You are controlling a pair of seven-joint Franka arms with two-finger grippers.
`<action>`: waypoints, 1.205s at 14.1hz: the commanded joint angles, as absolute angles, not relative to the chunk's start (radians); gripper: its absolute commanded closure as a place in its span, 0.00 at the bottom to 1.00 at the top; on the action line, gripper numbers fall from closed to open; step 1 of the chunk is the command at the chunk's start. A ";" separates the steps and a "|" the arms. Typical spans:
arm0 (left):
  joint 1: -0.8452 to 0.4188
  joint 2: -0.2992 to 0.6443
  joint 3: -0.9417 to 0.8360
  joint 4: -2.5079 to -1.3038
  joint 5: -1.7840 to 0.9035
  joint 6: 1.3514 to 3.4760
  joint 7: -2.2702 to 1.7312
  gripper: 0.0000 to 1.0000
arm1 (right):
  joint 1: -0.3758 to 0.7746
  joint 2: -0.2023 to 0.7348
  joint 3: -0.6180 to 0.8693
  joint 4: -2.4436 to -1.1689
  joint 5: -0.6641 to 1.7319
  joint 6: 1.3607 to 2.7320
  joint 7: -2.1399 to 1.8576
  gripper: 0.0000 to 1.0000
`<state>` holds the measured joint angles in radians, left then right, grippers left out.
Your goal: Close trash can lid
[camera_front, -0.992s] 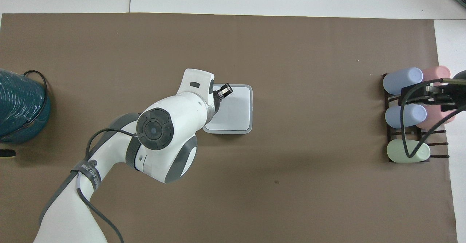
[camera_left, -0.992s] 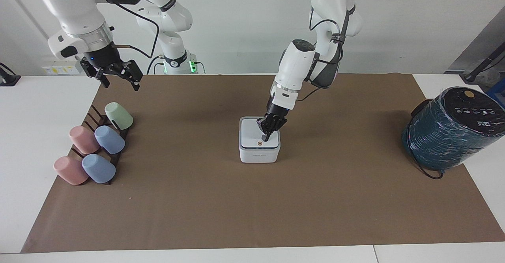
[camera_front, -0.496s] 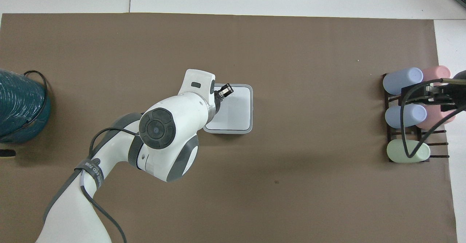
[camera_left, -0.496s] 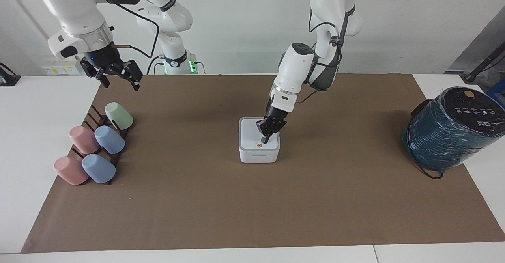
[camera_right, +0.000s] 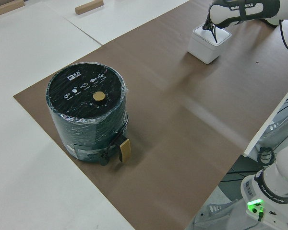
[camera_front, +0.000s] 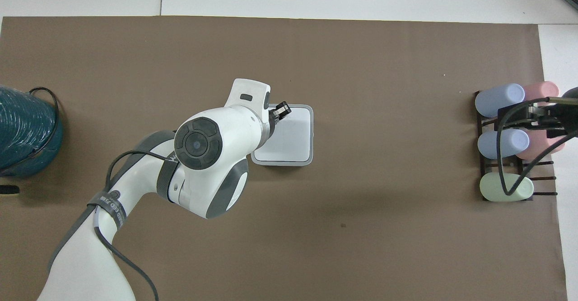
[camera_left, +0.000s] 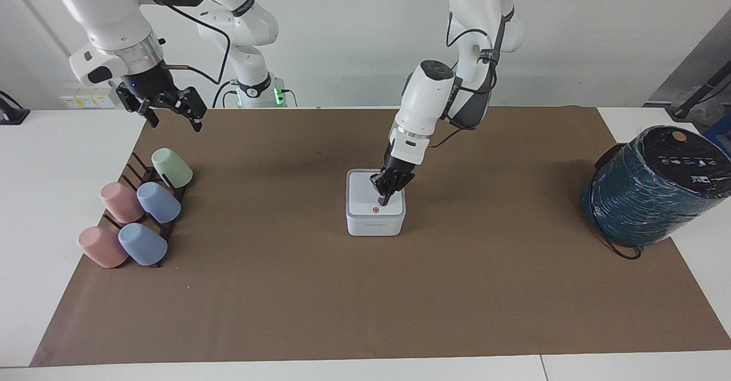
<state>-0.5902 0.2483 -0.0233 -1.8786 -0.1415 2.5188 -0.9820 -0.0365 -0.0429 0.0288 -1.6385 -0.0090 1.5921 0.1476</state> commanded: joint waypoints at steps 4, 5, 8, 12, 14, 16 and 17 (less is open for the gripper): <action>-0.517 0.181 -0.020 -1.792 -0.143 2.242 -0.902 0.96 | -0.046 -0.067 0.035 -1.666 -0.018 1.598 0.117 0.00; -0.491 0.163 -0.023 -1.784 -0.144 2.171 -0.841 0.96 | -0.048 -0.067 0.035 -1.667 -0.015 1.601 0.117 0.00; -0.379 0.083 -0.020 -1.769 -0.153 1.957 -0.616 0.96 | -0.046 -0.067 0.035 -1.667 -0.017 1.603 0.115 0.00; -0.203 -0.007 -0.017 -1.770 -0.152 1.746 -0.272 0.95 | -0.048 -0.067 0.034 -1.667 -0.051 1.612 0.072 0.00; -0.146 -0.032 -0.017 -1.772 -0.137 1.672 -0.177 0.91 | -0.051 -0.067 0.034 -1.667 -0.049 1.614 0.071 0.00; -0.115 -0.061 -0.012 -1.770 -0.097 1.617 -0.138 0.84 | -0.049 -0.067 0.035 -1.667 -0.046 1.612 0.078 0.00; -0.114 -0.081 -0.011 -1.770 -0.074 1.602 -0.137 0.78 | -0.051 -0.067 0.035 -1.670 -0.041 1.612 0.080 0.00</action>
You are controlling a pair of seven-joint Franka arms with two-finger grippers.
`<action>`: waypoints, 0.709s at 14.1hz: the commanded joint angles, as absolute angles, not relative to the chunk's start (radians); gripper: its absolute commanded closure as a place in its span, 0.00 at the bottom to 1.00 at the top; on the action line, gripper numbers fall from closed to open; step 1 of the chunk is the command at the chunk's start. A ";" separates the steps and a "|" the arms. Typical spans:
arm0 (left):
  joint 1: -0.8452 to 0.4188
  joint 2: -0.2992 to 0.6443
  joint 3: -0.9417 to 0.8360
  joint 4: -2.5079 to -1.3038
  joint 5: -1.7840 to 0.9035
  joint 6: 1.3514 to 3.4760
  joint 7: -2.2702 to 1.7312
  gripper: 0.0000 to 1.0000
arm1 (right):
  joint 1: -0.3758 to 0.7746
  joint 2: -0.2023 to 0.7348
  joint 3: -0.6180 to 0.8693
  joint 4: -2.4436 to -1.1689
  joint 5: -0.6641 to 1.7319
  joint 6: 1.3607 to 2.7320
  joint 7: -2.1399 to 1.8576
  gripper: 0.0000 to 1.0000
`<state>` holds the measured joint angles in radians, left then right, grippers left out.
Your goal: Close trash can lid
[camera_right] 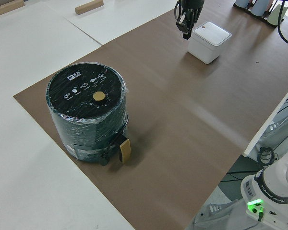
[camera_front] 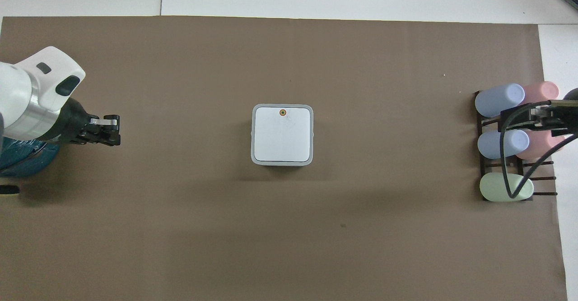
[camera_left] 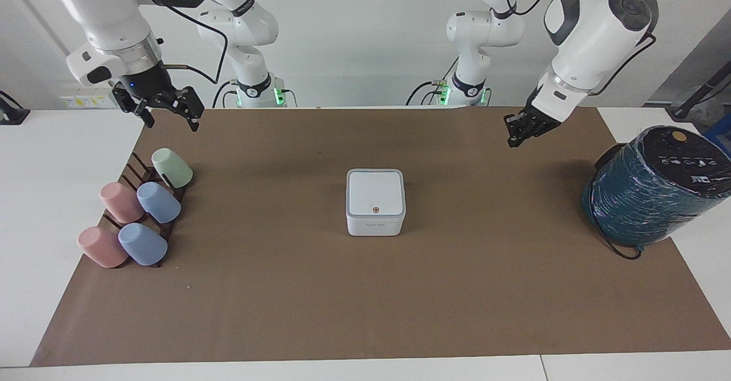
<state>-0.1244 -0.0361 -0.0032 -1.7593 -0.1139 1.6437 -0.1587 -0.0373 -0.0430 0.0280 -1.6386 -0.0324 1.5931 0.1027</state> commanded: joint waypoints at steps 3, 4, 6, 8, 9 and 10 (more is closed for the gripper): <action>-0.107 -0.115 -0.003 -1.769 -0.060 1.574 -0.137 0.41 | -0.051 -0.067 0.035 -1.672 -0.037 1.612 0.083 0.00; -0.109 -0.117 -0.003 -1.755 -0.043 1.565 -0.137 0.21 | -0.051 -0.067 0.035 -1.672 -0.037 1.612 0.083 0.00; -0.107 -0.117 -0.003 -1.712 -0.025 1.555 -0.135 0.00 | -0.051 -0.067 0.035 -1.672 -0.037 1.612 0.083 0.00; -0.107 -0.115 0.001 -1.701 -0.023 1.562 -0.133 0.00 | -0.051 -0.067 0.035 -1.672 -0.037 1.612 0.083 0.00; -0.106 -0.115 0.005 -1.697 -0.023 1.560 -0.132 0.00 | -0.051 -0.067 0.035 -1.672 -0.037 1.612 0.083 0.00; -0.103 -0.117 0.009 -1.697 -0.023 1.557 -0.129 0.00 | -0.051 -0.067 0.035 -1.672 -0.037 1.612 0.083 0.00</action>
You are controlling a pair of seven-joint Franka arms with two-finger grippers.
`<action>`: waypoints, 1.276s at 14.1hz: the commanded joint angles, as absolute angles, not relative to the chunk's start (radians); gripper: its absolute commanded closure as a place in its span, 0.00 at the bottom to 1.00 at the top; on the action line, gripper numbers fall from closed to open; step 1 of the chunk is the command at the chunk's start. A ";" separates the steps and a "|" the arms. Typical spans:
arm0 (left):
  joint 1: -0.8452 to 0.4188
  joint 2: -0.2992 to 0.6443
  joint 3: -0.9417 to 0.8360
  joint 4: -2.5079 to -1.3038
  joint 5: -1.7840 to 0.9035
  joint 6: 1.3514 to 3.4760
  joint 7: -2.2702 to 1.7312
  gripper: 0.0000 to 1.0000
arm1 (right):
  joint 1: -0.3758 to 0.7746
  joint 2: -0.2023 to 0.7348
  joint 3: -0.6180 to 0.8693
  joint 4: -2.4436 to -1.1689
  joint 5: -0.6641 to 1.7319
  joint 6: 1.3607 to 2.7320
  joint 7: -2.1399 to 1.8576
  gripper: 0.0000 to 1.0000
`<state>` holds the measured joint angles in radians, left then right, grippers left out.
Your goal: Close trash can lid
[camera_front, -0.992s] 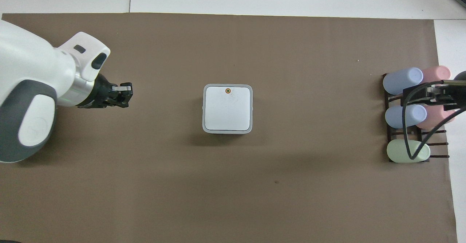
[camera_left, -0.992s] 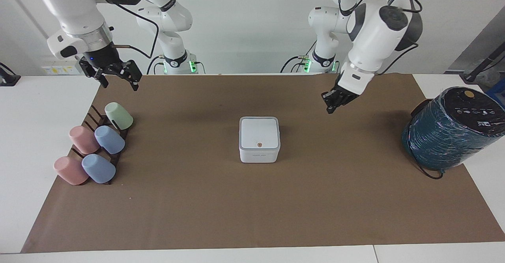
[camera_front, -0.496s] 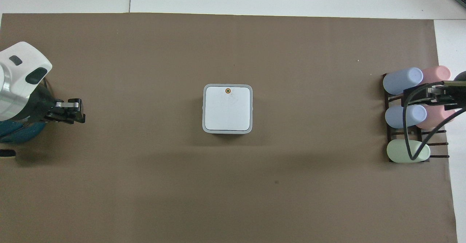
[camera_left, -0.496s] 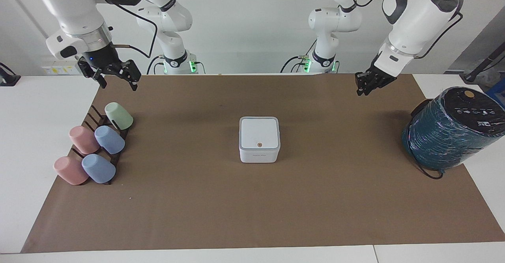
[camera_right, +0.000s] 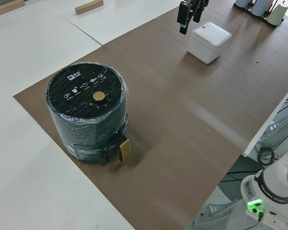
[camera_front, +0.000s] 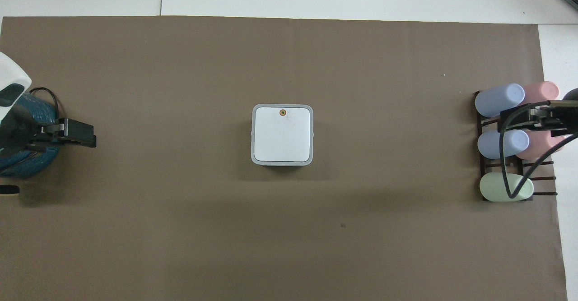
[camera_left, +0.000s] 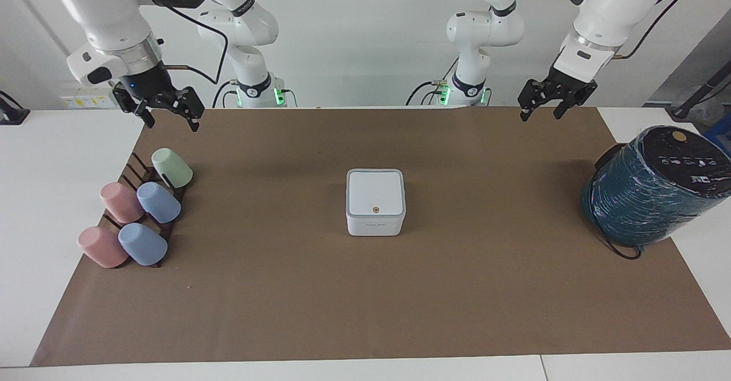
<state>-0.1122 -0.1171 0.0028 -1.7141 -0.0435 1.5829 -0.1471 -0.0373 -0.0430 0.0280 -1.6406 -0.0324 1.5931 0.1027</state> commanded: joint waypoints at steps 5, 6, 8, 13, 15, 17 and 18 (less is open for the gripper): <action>-0.069 -0.127 0.049 -1.697 -0.021 1.546 0.005 0.00 | -0.051 -0.067 0.035 -1.674 -0.035 1.612 0.083 0.00; -0.071 -0.126 0.049 -1.695 -0.021 1.545 0.005 0.00 | -0.051 -0.069 0.035 -1.674 -0.035 1.612 0.081 0.00; -0.071 -0.126 0.048 -1.675 -0.017 1.536 0.005 0.00 | -0.051 -0.071 0.035 -1.674 -0.035 1.611 0.081 0.00; -0.071 -0.129 0.041 -1.674 -0.017 1.545 -0.002 0.00 | -0.051 -0.071 0.035 -1.678 -0.035 1.612 0.081 0.00; -0.072 -0.129 0.040 -1.672 -0.017 1.554 -0.002 0.00 | -0.051 -0.071 0.035 -1.678 -0.034 1.611 0.081 0.00; -0.081 -0.130 0.040 -1.678 -0.017 1.559 -0.002 0.00 | -0.051 -0.071 0.035 -1.678 -0.035 1.611 0.081 0.00; -0.083 -0.135 0.038 -1.681 -0.017 1.551 -0.002 0.00 | -0.051 -0.071 0.035 -1.678 -0.035 1.611 0.081 0.00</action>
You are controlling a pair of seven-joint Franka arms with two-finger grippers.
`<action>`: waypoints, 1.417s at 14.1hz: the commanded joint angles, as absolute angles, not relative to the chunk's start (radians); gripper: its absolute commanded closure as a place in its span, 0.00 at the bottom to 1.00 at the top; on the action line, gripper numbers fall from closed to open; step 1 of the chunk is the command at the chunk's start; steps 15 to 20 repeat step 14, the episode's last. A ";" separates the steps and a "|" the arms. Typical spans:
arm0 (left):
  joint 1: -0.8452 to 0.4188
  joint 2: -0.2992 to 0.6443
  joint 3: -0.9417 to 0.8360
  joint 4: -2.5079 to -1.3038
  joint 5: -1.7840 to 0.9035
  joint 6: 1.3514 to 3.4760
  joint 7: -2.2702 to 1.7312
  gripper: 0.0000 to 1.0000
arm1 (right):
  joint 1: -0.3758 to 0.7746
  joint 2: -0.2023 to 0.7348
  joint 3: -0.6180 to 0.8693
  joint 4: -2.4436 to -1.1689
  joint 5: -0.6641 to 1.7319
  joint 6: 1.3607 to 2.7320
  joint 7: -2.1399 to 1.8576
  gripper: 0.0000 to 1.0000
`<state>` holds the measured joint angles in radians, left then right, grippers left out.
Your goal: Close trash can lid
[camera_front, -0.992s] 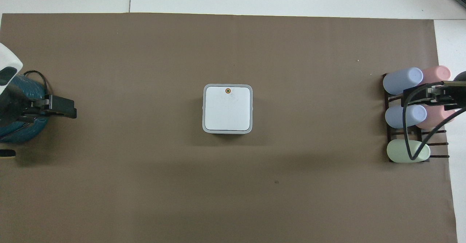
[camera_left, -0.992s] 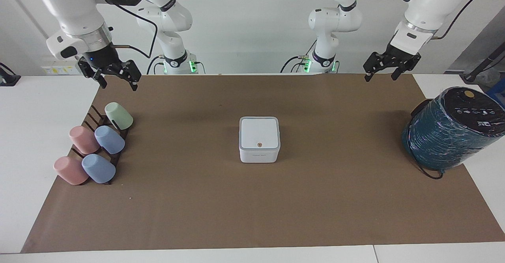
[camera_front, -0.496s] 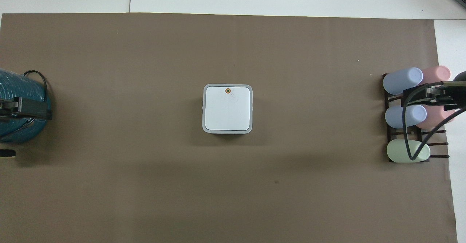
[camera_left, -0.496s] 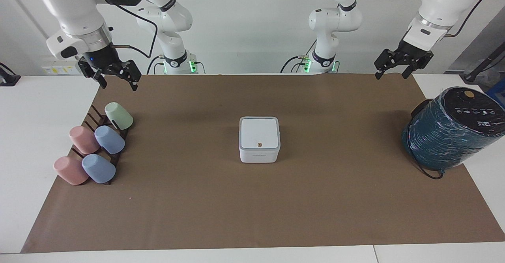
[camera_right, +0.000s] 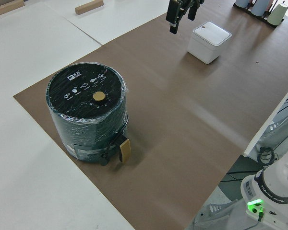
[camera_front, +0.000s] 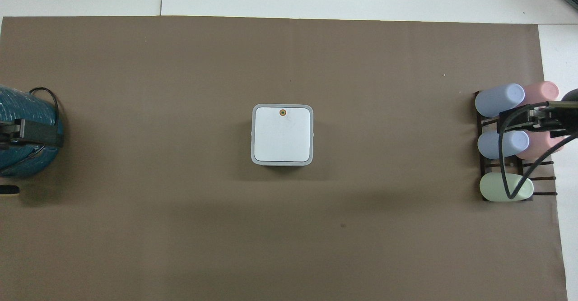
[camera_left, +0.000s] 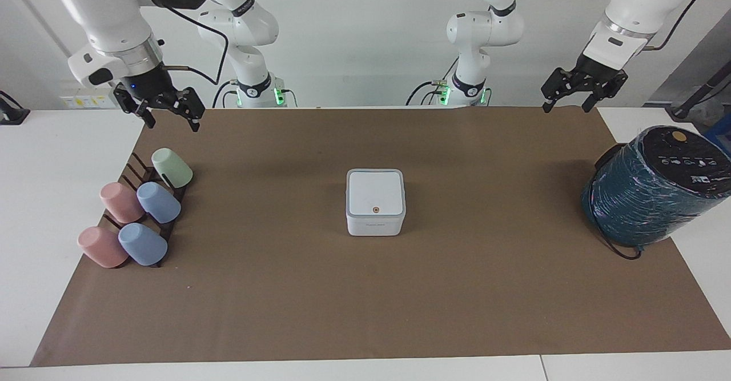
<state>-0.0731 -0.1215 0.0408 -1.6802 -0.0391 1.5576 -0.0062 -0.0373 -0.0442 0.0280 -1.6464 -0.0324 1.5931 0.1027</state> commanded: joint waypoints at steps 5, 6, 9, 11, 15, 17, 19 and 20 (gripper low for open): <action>-0.083 -0.138 0.037 -1.684 -0.017 1.552 -0.002 0.00 | -0.051 -0.072 0.035 -1.680 -0.034 1.611 0.081 0.00; -0.084 -0.138 0.037 -1.683 -0.015 1.551 -0.002 0.00 | -0.051 -0.072 0.035 -1.680 -0.034 1.611 0.081 0.00; -0.087 -0.137 0.028 -1.681 0.027 1.543 -0.002 0.00 | -0.051 -0.072 0.035 -1.680 -0.034 1.611 0.081 0.00; -0.089 -0.137 0.015 -1.678 0.032 1.542 -0.005 0.00 | -0.051 -0.072 0.035 -1.680 -0.034 1.611 0.081 0.00; -0.086 -0.137 0.015 -1.680 0.031 1.546 -0.006 0.00 | -0.051 -0.072 0.035 -1.680 -0.034 1.611 0.081 0.00; -0.086 -0.137 0.015 -1.680 0.031 1.546 -0.006 0.00 | -0.051 -0.072 0.035 -1.680 -0.034 1.611 0.081 0.00; -0.086 -0.137 0.015 -1.680 0.031 1.546 -0.006 0.00 | -0.051 -0.072 0.035 -1.680 -0.034 1.611 0.081 0.00; -0.086 -0.137 0.015 -1.680 0.031 1.546 -0.006 0.00 | -0.051 -0.072 0.035 -1.680 -0.034 1.611 0.081 0.00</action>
